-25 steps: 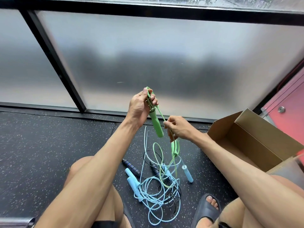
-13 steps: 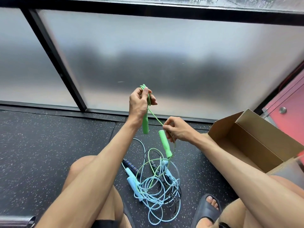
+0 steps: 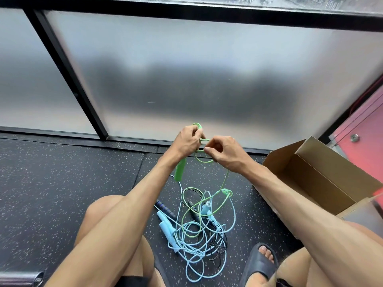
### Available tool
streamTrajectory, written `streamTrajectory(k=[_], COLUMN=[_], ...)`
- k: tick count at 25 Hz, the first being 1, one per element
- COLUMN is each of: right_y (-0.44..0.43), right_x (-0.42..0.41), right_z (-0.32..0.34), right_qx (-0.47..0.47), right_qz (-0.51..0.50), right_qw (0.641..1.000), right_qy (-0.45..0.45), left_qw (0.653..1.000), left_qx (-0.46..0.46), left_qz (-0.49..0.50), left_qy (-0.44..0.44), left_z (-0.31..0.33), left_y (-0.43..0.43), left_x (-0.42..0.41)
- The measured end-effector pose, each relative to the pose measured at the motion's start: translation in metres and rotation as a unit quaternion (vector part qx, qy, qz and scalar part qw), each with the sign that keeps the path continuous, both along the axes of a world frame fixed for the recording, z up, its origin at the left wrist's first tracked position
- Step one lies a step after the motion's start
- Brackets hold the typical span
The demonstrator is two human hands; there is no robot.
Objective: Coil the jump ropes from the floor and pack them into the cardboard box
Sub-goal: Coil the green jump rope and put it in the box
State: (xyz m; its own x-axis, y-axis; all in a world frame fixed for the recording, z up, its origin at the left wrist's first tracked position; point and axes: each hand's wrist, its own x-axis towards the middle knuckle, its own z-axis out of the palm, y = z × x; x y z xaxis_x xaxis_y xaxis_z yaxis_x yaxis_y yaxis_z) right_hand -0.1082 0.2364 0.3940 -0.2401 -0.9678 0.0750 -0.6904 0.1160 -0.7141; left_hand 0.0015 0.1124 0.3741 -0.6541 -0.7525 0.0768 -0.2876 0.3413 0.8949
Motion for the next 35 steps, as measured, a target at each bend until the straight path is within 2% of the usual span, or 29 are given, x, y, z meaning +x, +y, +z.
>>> streamTrajectory(k=[3, 6, 9, 14, 17, 21, 24, 29, 32, 35], right_y=[0.001, 0.004, 0.005, 0.004, 0.000, -0.001, 0.000, -0.002, -0.005, -0.005], right_x=[0.000, -0.003, -0.007, -0.016, -0.021, -0.020, -0.022, -0.036, -0.042, -0.044], right_z=[-0.004, -0.005, -0.007, -0.015, -0.019, -0.018, -0.012, -0.008, -0.014, -0.018], right_qx=[0.008, 0.037, 0.075, 0.103, 0.096, 0.093, 0.063, 0.016, 0.007, 0.010], right_qz=[-0.028, -0.063, -0.067, -0.128, -0.149, -0.155, -0.198, -0.253, -0.255, -0.263], right_qw=[1.000, 0.995, 0.990, 0.978, 0.973, 0.963, 0.947, 0.939, 0.949, 0.955], right_qy=[0.005, -0.064, -0.095, -0.132, -0.148, -0.201, -0.243, -0.234, -0.183, -0.138], left_qw=[0.998, 0.990, 0.962, 0.921, 0.909, 0.920, 0.923, 0.920, 0.899, 0.901], left_qx=[0.044, 0.094, 0.205, 0.264, 0.307, 0.324, 0.326, 0.360, 0.397, 0.356], left_qz=[0.014, 0.043, 0.051, 0.118, 0.127, 0.075, 0.043, -0.017, 0.038, 0.152], left_qy=[0.050, 0.097, 0.176, 0.262, 0.252, 0.206, 0.198, 0.156, 0.184, 0.196], left_z=[0.002, 0.004, 0.004, 0.011, 0.014, 0.015, 0.019, 0.023, 0.019, 0.013], left_y=[0.002, 0.000, -0.003, -0.006, -0.007, -0.007, -0.007, 0.000, -0.003, -0.012], left_x=[0.000, 0.001, 0.002, 0.007, 0.010, 0.014, 0.017, 0.016, 0.015, 0.016])
